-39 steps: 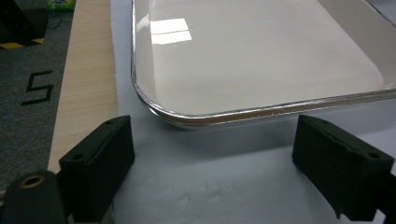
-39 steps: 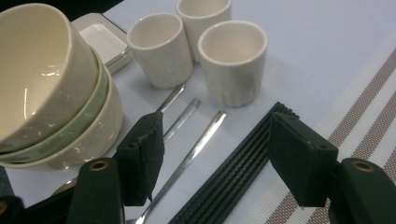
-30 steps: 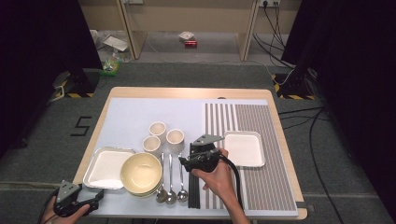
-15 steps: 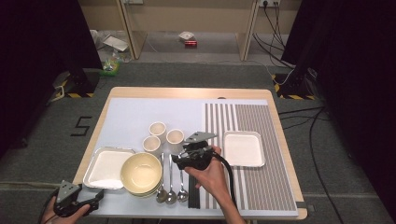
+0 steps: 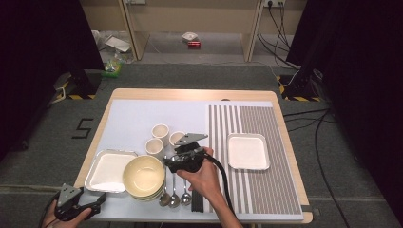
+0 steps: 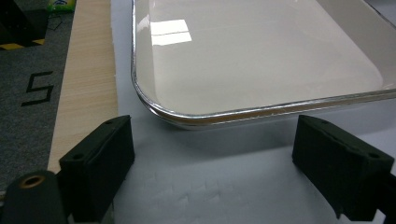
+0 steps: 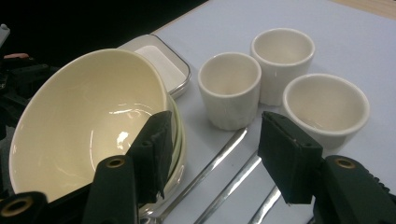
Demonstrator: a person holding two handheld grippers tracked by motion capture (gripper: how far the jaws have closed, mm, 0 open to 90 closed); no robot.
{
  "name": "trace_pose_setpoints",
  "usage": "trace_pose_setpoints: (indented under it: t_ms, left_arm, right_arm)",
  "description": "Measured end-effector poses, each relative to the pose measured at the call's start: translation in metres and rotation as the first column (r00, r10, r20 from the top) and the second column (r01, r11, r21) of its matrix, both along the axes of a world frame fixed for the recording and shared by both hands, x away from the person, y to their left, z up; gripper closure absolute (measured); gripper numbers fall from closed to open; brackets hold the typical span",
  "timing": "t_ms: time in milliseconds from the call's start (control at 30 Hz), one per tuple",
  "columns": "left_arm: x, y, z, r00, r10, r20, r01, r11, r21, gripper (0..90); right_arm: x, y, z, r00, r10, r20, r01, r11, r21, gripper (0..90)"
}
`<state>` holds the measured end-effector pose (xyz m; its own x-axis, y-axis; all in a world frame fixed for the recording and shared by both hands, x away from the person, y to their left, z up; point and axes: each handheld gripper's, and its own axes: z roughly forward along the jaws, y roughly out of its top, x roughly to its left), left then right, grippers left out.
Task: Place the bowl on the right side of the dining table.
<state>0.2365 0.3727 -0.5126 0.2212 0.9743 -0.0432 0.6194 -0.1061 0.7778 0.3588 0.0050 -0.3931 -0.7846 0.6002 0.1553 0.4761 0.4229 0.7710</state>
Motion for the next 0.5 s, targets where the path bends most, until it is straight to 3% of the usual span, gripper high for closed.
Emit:
trace_pose_setpoints:
  t_ms: [500]
  left_arm:
    - [0.0, 0.0, 0.001, 1.0, -0.002, -0.006, 0.002, 1.0, 0.006, 11.6]
  right_arm:
    - [0.002, 0.023, 0.001, 0.9976, 0.07, 0.007, -0.07, 0.998, -0.008, 55.2]
